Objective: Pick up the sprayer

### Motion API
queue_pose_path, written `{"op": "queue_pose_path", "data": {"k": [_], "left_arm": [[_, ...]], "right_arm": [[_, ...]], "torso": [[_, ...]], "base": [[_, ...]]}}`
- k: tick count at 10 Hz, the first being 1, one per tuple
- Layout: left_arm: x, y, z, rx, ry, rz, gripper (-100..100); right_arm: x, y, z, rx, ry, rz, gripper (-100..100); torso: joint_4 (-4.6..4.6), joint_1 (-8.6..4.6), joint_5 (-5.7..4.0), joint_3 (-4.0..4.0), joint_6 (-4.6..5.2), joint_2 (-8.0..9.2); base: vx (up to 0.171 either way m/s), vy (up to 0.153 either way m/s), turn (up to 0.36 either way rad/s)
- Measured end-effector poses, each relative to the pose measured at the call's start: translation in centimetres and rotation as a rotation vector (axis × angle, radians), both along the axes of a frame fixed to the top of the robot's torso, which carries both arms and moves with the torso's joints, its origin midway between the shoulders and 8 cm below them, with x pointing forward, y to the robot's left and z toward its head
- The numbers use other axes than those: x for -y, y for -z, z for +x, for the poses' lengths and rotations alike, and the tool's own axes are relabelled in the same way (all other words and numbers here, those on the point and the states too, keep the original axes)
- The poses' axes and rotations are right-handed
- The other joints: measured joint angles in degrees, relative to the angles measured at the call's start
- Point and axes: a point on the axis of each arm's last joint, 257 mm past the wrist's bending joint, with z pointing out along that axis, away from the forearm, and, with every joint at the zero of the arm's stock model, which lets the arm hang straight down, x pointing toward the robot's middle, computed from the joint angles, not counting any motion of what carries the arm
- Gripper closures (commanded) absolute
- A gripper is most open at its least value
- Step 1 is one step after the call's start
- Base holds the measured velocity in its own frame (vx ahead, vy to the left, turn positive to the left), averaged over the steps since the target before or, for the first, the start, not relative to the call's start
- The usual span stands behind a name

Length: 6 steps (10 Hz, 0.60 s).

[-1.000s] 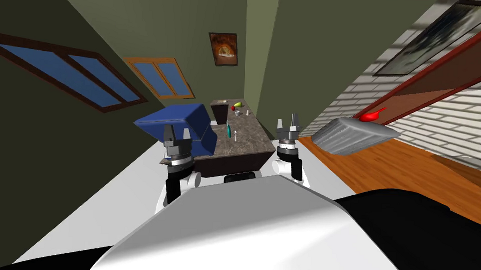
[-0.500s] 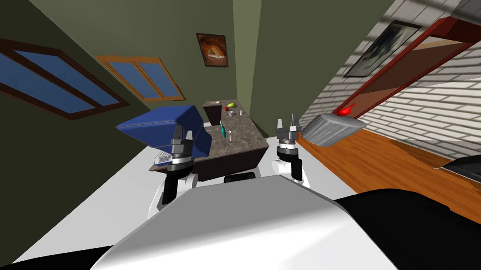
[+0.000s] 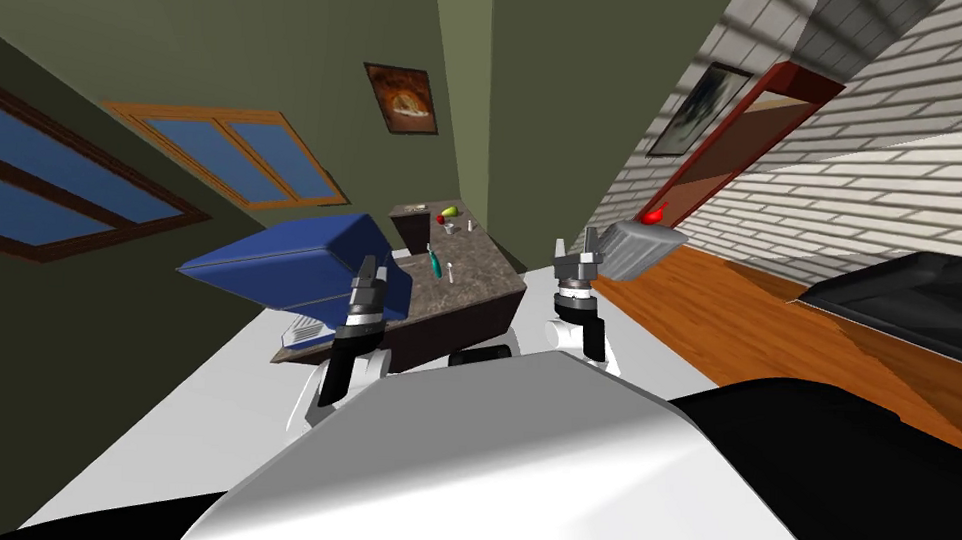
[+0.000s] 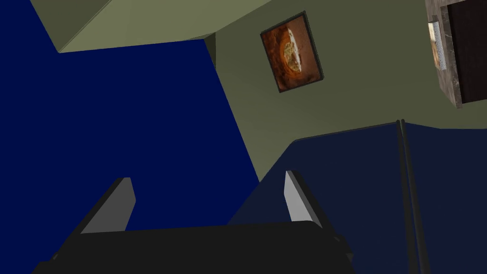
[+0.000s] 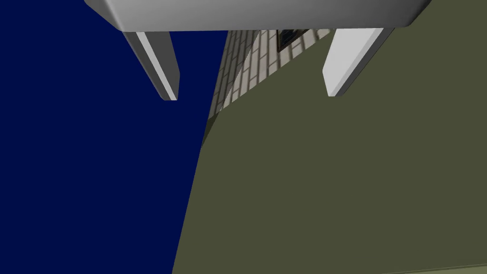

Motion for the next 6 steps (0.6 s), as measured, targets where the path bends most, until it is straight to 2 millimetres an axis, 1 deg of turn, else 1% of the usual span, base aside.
{"op": "queue_pose_path", "data": {"k": [1, 3, 4, 5, 6], "left_arm": [[-0.4, 0.9, 0.2, -0.035, -0.021, 0.029, -100], [-1.3, 2.1, 0.7, -0.091, -0.055, 0.066, -100], [-1.8, 2.7, 0.9, -0.116, -0.069, 0.077, -100], [-2.4, 3.3, 1.1, -0.145, -0.089, 0.099, -100], [-2.9, 3.7, 1.4, -0.169, -0.104, 0.111, -100]], "right_arm": [[0.0, 0.0, 0.0, 0.0, 0.0, 0.0, 0], [0.0, 0.0, 0.0, 0.0, 0.0, 0.0, 0], [0.0, 0.0, 0.0, 0.0, 0.0, 0.0, 0], [0.0, 0.0, 0.0, 0.0, 0.0, 0.0, 0], [0.0, 0.0, 0.0, 0.0, 0.0, 0.0, 0]], "torso": [[0.01, -0.01, 0.0, 0.02, -0.01, 0.03], [0.0, 0.02, 0.0, 0.01, -0.02, 0.02], [0.0, 0.04, 0.01, 0.0, -0.05, -0.01], [0.0, 0.02, 0.0, -0.01, -0.01, -0.02], [0.0, 0.05, 0.01, -0.01, -0.07, -0.03]], "base": [[-0.026, -0.013, -0.1], [-0.018, -0.016, -0.187], [-0.014, -0.021, -0.286], [-0.013, -0.009, -0.101], [-0.015, -0.02, -0.231]]}}
